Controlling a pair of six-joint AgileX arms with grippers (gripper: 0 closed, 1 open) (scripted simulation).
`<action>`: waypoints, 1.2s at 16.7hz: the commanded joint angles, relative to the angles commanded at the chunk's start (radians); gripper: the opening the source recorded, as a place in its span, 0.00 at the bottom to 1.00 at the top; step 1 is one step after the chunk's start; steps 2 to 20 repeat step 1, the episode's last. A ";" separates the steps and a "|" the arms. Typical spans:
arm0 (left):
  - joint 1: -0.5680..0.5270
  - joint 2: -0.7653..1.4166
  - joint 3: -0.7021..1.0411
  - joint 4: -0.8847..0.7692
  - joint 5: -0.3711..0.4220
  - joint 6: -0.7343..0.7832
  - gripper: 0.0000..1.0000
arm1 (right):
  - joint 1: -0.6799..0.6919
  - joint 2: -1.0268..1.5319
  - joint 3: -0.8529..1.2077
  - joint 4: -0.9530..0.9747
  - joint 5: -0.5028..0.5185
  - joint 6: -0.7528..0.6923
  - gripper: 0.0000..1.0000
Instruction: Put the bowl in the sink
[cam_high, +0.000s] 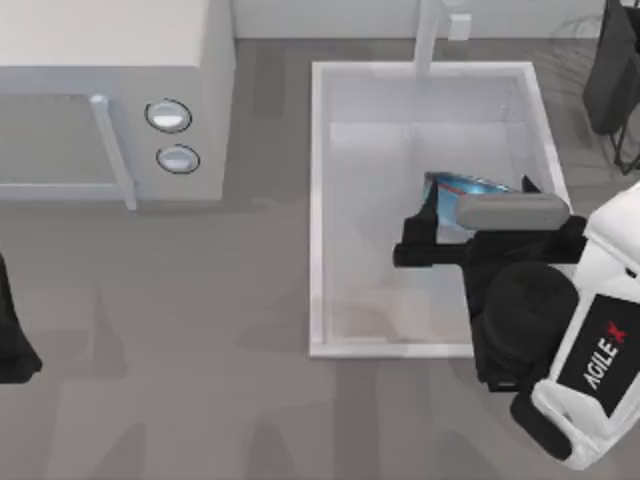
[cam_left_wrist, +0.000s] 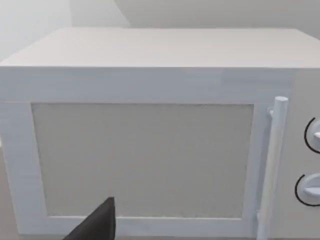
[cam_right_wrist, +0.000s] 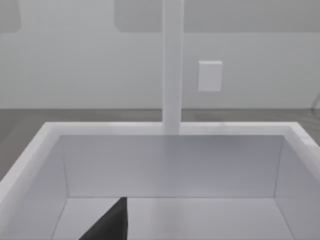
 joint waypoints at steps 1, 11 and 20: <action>0.000 0.000 0.000 0.000 0.000 0.000 1.00 | 0.000 0.000 0.000 0.000 0.000 0.000 1.00; 0.000 0.000 0.000 0.000 0.000 0.000 1.00 | 0.000 0.000 0.000 0.000 0.000 0.000 1.00; 0.000 0.000 0.000 0.000 0.000 0.000 1.00 | 0.000 0.000 0.000 0.000 0.000 0.000 1.00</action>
